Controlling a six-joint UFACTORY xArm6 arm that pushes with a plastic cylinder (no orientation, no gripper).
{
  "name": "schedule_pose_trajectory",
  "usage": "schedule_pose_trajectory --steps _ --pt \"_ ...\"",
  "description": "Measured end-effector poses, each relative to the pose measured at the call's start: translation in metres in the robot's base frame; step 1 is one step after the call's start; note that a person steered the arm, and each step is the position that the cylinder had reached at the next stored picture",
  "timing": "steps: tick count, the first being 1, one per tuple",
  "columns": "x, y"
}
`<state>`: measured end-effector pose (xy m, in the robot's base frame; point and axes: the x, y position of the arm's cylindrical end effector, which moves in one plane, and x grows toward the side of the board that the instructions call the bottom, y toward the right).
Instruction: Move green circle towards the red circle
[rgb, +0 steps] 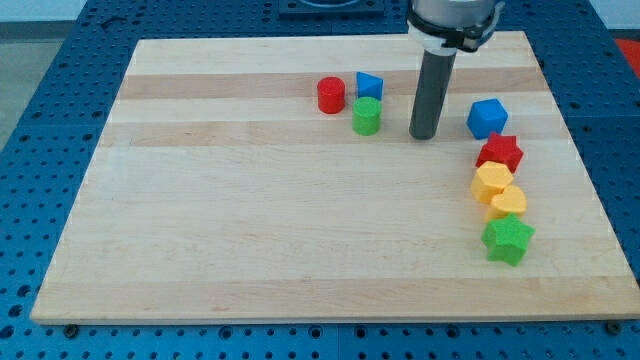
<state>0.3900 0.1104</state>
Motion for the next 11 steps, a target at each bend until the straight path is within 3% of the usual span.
schedule_pose_trajectory --steps 4,11 --pt "-0.025 -0.130" --pt "-0.032 -0.223"
